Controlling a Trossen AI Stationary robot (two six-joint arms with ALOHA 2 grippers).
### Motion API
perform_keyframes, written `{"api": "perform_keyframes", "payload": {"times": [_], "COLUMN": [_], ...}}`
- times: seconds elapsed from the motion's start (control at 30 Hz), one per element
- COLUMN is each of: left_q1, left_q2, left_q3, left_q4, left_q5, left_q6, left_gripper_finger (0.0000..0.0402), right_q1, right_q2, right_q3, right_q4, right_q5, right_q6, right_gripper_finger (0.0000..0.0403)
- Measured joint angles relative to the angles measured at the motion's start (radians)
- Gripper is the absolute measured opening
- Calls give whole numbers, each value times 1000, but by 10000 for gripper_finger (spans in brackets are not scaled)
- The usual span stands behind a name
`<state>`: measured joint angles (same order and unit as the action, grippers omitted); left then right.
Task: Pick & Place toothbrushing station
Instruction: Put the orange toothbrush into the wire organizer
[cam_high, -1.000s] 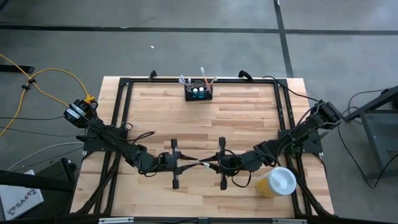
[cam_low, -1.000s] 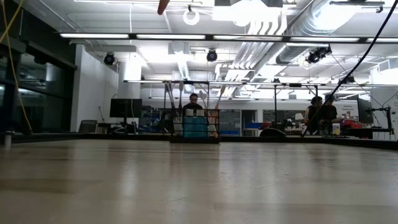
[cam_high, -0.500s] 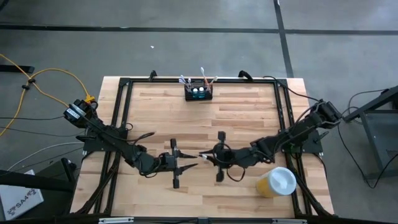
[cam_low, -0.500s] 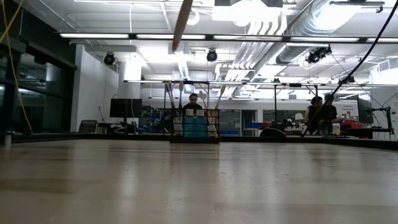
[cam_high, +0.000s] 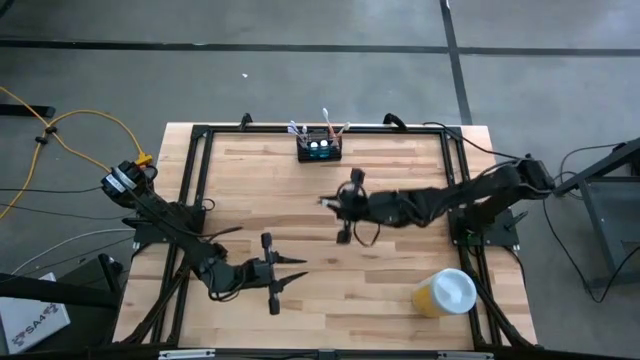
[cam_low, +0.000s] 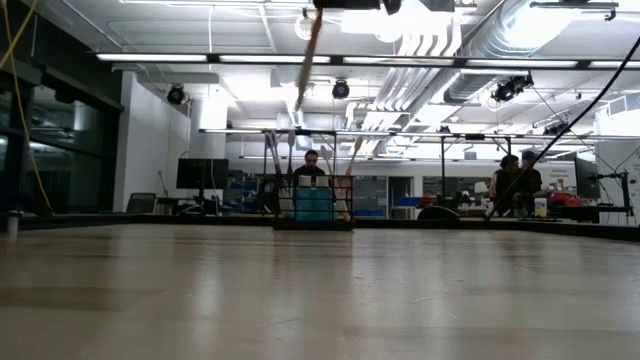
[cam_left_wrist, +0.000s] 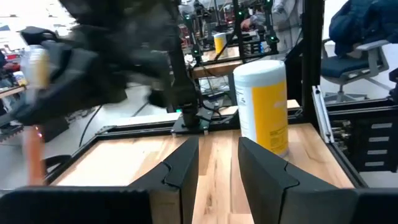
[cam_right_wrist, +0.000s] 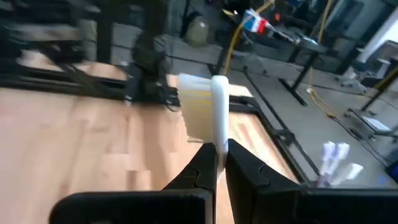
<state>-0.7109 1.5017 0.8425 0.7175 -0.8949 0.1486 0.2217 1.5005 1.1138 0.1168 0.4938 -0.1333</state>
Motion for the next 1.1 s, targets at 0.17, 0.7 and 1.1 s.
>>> {"api": "perform_keyframes", "payload": {"times": [0.17, 0.7, 1.1], "left_q1": [-10, 24, 83], "left_q2": [0, 1, 1], "left_q3": [0, 0, 0], "left_q4": [0, -64, -148], "left_q5": [-2, -46, -40], "left_q6": [-7, -52, -145], "left_gripper_finger": [109, 109, 109], "right_q1": [-135, -676, -859], "right_q2": [-57, -75, 5], "right_q3": [2, 0, 120], "right_q4": [-38, -55, -55], "right_q5": [-45, -472, -678], "right_q6": [-29, -57, -154], "right_gripper_finger": [7, 6, 6]}}
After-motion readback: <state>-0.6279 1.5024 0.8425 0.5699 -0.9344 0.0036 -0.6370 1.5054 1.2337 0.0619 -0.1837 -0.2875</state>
